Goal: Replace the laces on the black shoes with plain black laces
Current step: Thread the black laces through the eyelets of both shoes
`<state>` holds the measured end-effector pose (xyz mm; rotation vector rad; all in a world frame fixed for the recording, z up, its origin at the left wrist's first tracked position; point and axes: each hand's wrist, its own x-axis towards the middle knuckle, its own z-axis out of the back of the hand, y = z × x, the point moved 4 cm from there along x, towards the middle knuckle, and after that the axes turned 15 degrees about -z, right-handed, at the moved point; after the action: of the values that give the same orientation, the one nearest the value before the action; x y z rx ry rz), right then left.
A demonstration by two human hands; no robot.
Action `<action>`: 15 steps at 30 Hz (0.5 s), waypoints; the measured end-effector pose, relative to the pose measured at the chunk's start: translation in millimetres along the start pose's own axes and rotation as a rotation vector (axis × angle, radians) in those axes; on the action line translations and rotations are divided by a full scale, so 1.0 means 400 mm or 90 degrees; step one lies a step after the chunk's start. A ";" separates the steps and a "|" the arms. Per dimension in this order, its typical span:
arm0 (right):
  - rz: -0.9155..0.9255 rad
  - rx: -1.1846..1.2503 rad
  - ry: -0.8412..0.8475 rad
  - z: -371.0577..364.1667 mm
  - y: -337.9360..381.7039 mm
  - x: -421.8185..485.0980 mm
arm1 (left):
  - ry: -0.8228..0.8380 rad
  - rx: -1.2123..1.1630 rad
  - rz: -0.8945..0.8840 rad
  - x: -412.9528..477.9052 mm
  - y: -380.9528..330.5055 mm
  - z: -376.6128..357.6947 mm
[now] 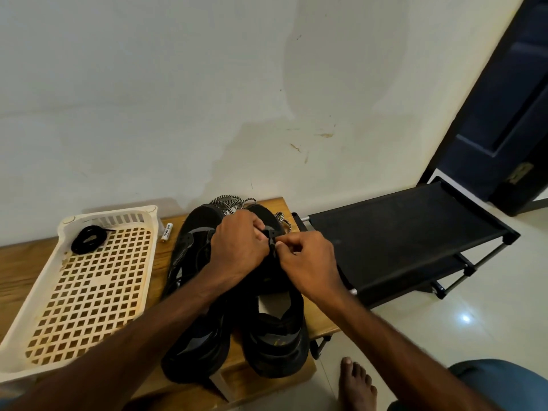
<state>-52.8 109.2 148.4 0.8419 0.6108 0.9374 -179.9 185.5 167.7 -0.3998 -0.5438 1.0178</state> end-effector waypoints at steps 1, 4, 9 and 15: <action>0.010 -0.008 -0.007 0.000 0.005 -0.001 | -0.002 -0.001 0.000 -0.001 -0.001 0.000; -0.012 0.026 0.019 0.006 0.010 0.006 | 0.001 -0.003 -0.012 -0.001 -0.005 -0.003; -0.040 0.023 0.072 0.012 0.018 0.013 | 0.005 0.035 -0.069 0.001 -0.009 -0.003; -0.013 -0.090 0.092 0.017 0.028 0.019 | -0.019 0.161 -0.118 -0.003 -0.012 0.013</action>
<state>-48.7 117.2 160.7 0.6448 0.6686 1.0163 -180.2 182.7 174.0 -0.1082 -0.4625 0.9011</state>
